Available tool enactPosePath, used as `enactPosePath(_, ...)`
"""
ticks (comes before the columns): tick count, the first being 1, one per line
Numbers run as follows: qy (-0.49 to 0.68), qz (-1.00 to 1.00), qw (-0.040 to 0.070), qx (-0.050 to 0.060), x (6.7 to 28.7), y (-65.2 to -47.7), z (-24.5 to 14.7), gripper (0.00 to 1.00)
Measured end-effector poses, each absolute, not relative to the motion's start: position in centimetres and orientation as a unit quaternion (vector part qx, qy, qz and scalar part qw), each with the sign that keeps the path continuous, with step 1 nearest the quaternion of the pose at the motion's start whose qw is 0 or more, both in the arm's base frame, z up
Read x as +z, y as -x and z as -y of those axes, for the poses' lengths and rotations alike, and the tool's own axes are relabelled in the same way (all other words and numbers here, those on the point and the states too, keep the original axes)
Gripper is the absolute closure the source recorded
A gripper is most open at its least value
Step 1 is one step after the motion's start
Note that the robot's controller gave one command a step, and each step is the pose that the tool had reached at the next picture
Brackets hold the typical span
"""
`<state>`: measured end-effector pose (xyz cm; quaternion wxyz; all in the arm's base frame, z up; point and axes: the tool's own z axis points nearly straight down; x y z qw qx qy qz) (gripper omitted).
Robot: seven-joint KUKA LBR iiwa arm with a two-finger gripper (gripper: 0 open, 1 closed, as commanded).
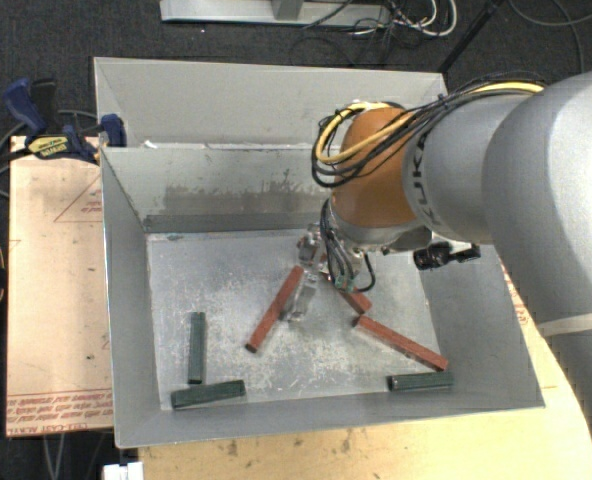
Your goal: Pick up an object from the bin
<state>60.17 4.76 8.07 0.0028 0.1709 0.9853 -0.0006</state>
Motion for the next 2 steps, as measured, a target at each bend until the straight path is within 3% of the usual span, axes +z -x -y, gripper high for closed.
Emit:
enactPosePath(1,-0.086,-0.996,0.001,0.002,7.55,-60.67,-13.54,0.0)
enactPosePath(2,-0.089,-0.996,0.001,0.001,7.54,-60.69,-13.15,1.0)
